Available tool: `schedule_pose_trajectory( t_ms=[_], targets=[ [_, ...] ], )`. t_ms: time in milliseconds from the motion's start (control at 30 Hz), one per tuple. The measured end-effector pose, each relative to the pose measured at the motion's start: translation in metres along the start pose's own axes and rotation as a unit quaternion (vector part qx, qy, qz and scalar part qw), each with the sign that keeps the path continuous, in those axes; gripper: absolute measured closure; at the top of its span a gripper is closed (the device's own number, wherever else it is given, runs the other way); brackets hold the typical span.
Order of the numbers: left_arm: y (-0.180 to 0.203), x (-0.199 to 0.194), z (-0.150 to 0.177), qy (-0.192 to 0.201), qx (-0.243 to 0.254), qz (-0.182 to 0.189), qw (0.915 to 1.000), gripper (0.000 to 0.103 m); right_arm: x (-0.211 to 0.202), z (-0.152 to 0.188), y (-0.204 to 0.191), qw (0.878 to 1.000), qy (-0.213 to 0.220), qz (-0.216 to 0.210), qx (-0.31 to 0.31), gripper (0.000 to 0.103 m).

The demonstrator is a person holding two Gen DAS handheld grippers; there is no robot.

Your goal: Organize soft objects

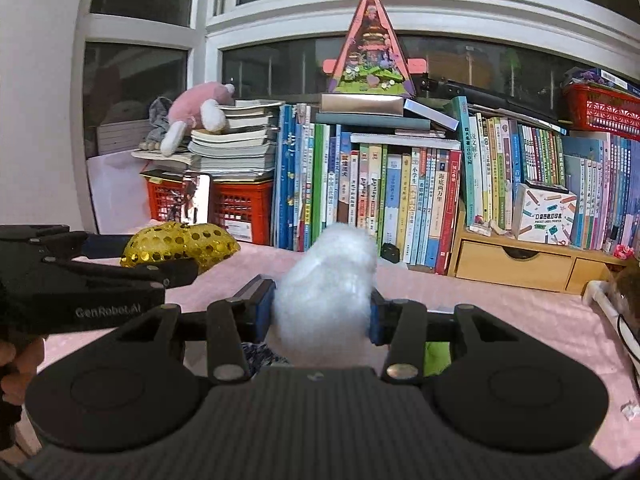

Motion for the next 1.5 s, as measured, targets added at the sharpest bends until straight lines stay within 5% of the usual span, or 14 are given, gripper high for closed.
schedule_pose_trajectory(
  t_ms=[300,667,1200,1500],
  targets=[
    [-0.002,0.09,-0.01,-0.126,-0.039,0.042,0.9903,0.04,0.063,-0.003,0.031,0.993,-0.089,-0.027,0.076,0.054],
    [-0.01,0.171,0.021,-0.254,-0.104,0.063,0.9595,0.04,0.128,0.027,0.025,0.976,-0.189,-0.074,0.085,0.053],
    [-0.005,0.202,0.043,-0.306,-0.097,0.067,0.9448,0.039,0.162,0.04,0.018,0.966,-0.247,-0.065,0.042,0.053],
    [-0.005,0.198,0.051,-0.321,-0.088,0.069,0.9404,0.039,0.161,0.043,0.022,0.968,-0.252,-0.015,-0.002,0.05]
  ],
)
Point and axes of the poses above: each gripper's, at about its wrist camera, not at the fingertips, and x roughly the way its jaws point, y to its right, z to its underside, the point moved 7 cm from there along x, roughly the way its jaws point, and after that the axes turned 3 degrees about y, right-handed, at the moved point
